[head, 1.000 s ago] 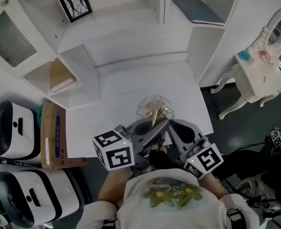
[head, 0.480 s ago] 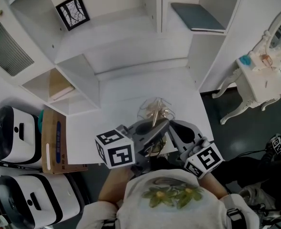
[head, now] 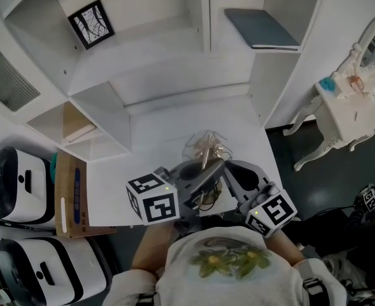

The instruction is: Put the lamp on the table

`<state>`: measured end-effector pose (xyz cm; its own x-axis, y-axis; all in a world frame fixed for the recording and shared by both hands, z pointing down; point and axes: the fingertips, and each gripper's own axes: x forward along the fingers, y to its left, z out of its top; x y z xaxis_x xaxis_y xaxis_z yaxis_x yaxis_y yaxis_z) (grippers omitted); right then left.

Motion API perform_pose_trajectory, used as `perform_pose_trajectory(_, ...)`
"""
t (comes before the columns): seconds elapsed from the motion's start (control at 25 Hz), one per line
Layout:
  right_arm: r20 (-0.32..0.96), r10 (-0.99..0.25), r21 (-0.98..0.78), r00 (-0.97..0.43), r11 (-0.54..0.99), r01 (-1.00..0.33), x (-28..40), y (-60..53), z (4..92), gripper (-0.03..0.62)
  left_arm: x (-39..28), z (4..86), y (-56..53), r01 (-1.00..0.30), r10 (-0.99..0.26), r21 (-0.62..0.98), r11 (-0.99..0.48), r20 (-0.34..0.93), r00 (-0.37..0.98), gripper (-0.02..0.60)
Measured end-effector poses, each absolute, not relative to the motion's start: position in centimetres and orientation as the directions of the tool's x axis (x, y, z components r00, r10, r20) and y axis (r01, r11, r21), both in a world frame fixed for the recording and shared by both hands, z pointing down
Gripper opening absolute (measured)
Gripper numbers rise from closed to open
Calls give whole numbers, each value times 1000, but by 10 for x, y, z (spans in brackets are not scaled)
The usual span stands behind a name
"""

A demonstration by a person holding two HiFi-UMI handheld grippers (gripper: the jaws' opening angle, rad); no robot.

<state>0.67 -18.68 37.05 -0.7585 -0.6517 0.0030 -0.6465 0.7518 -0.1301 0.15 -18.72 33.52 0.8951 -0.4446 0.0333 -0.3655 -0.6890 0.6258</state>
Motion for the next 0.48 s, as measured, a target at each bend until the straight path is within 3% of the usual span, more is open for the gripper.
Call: perform_pose_trajectory(0.48, 20, -641, -130, -768, 760, -637, 7, -225, 373, 35, 3, 339, -225, -369, -453, 631, -682, 32, 891, 28)
